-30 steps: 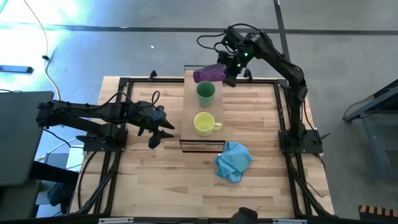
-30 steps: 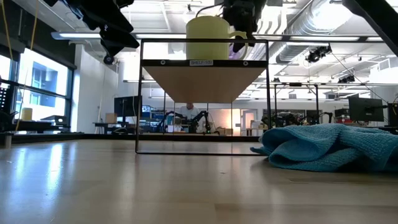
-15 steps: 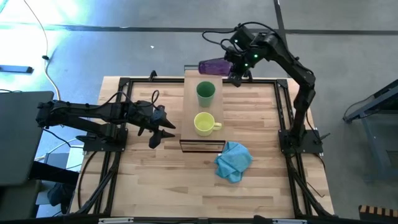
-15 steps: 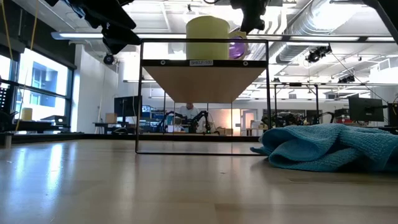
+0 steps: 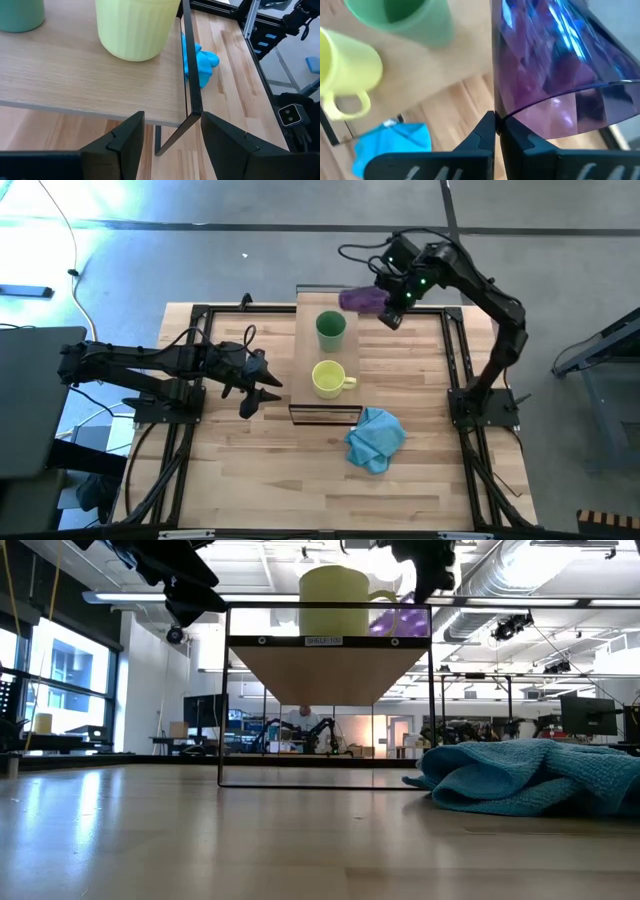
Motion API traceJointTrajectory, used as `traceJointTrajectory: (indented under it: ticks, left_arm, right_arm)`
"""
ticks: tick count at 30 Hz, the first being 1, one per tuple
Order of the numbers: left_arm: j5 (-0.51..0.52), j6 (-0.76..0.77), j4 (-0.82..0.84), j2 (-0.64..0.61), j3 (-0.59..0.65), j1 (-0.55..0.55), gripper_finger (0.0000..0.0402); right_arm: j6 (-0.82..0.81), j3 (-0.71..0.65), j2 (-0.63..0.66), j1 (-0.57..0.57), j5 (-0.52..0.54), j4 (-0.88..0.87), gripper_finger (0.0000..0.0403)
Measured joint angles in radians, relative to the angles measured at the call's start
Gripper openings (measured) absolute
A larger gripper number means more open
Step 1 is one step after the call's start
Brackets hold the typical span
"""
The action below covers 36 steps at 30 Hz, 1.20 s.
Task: Stack small to large cups/mugs on shelf
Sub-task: Put the violet cup on the shelf
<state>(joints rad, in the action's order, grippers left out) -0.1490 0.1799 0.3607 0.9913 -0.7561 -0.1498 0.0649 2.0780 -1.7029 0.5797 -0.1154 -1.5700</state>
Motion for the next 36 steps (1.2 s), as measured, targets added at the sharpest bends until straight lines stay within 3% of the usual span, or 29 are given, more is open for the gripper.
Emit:
traceJointTrajectory:
  ticks: [7, 20, 36]
  left_arm:
    - [0.000, -0.003, -0.003, 0.000, 0.000, 0.000, 0.0184]
    - [0.000, -0.003, -0.039, 0.000, 0.000, 0.000, 0.0184]
    - [0.000, -0.003, -0.069, 0.000, 0.000, 0.000, 0.0184]
  right_arm:
    - [-0.035, -0.186, 0.102, 0.005, 0.009, -0.001, 0.0000]
    - [-0.115, -0.374, 0.259, 0.002, 0.024, -0.001, 0.0000]
    - [-0.197, -0.709, 0.330, -0.077, -0.028, -0.001, 0.0000]
